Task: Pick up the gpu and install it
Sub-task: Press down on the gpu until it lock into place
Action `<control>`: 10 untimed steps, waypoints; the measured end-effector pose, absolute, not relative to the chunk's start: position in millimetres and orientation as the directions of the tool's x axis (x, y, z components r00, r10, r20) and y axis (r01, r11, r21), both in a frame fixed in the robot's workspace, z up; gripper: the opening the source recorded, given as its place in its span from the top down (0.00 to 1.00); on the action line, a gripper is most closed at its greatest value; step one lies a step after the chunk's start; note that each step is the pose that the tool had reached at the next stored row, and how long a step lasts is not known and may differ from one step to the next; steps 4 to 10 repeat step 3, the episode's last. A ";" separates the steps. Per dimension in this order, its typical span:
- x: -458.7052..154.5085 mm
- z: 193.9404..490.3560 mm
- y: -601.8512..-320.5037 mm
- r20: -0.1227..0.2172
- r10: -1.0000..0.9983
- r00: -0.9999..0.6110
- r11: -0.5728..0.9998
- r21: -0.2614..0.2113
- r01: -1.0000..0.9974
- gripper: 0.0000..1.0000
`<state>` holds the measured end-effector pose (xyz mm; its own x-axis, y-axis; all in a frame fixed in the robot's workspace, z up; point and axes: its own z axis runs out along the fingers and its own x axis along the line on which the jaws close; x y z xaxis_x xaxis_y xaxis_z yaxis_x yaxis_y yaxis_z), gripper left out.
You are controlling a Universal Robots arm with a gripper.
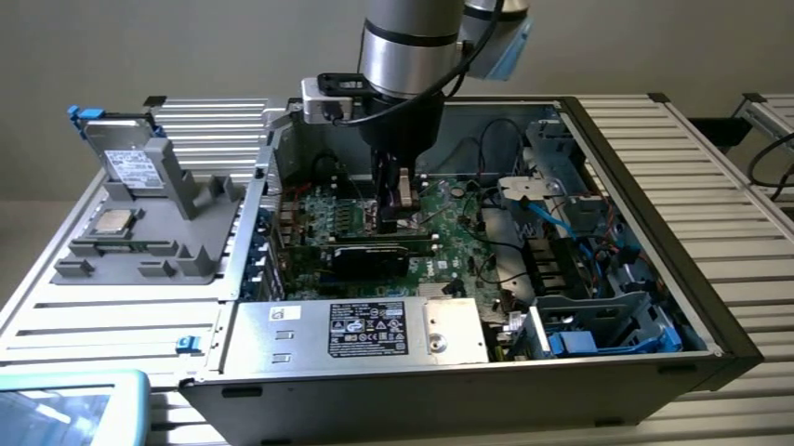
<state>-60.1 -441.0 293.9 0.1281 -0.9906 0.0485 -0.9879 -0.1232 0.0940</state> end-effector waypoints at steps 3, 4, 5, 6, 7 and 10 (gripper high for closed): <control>-60.1 293.9 -441.0 0.048 -0.991 0.128 -0.123 0.094 -0.988 0.88; -60.1 293.9 -441.0 0.048 -0.991 0.128 -0.123 0.094 -0.988 0.88; -60.1 293.9 -441.0 0.048 -0.991 0.128 -0.123 0.094 -0.988 0.88; -60.1 293.9 -441.0 0.048 -0.991 0.128 -0.123 0.094 -0.988 0.88; -60.1 293.9 -441.0 0.048 -0.991 0.128 -0.123 0.094 -0.988 0.88; -60.1 293.9 -441.0 0.048 -0.991 0.128 -0.123 0.094 -0.988 0.88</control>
